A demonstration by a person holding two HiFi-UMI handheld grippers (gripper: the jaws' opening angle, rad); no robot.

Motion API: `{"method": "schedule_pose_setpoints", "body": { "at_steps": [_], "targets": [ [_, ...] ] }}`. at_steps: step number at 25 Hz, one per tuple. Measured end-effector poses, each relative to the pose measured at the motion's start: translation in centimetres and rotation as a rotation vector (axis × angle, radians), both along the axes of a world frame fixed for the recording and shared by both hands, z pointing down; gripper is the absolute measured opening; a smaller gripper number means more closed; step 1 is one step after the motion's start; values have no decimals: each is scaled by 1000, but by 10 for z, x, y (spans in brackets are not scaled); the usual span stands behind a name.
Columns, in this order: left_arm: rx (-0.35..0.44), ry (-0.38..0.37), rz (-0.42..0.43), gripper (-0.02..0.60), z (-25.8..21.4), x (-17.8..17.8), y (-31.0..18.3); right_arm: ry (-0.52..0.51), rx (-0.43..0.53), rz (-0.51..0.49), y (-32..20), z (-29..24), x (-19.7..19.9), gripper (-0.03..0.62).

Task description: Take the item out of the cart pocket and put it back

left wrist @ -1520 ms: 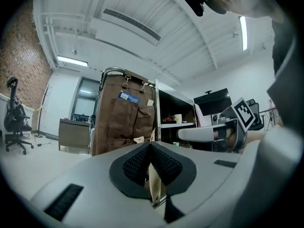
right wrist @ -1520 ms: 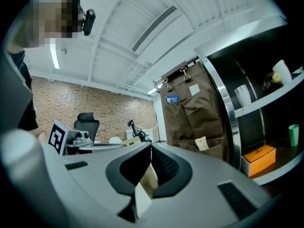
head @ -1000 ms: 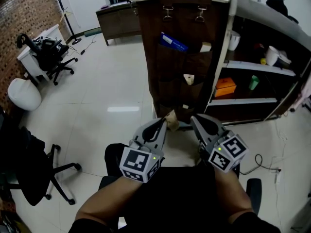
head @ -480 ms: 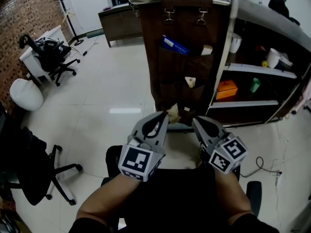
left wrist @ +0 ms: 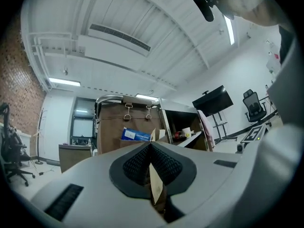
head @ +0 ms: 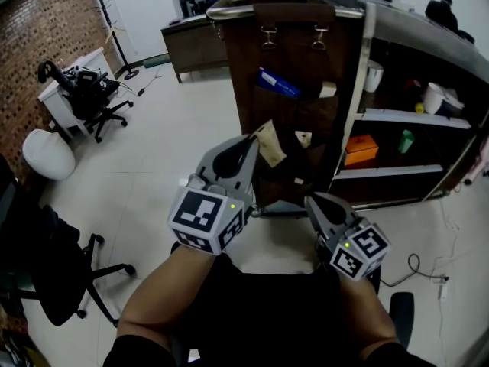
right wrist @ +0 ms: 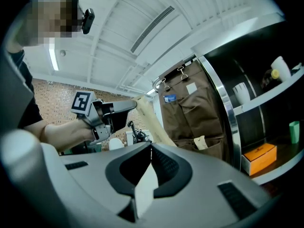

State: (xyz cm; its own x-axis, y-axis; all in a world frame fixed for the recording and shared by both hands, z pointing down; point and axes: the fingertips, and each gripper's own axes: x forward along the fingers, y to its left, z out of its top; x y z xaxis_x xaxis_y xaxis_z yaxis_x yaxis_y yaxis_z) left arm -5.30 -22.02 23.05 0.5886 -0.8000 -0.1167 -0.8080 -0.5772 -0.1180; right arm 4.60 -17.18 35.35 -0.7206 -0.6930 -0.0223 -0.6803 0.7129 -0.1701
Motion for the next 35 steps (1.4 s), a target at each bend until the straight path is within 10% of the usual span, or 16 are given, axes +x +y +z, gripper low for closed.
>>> {"method": "schedule_pose_setpoints", "body": {
  "at_steps": [35],
  "targets": [
    [85,-91,-84,1,-2,-2,-117,-4,-39,14,-19,18,8,20]
  ]
}}
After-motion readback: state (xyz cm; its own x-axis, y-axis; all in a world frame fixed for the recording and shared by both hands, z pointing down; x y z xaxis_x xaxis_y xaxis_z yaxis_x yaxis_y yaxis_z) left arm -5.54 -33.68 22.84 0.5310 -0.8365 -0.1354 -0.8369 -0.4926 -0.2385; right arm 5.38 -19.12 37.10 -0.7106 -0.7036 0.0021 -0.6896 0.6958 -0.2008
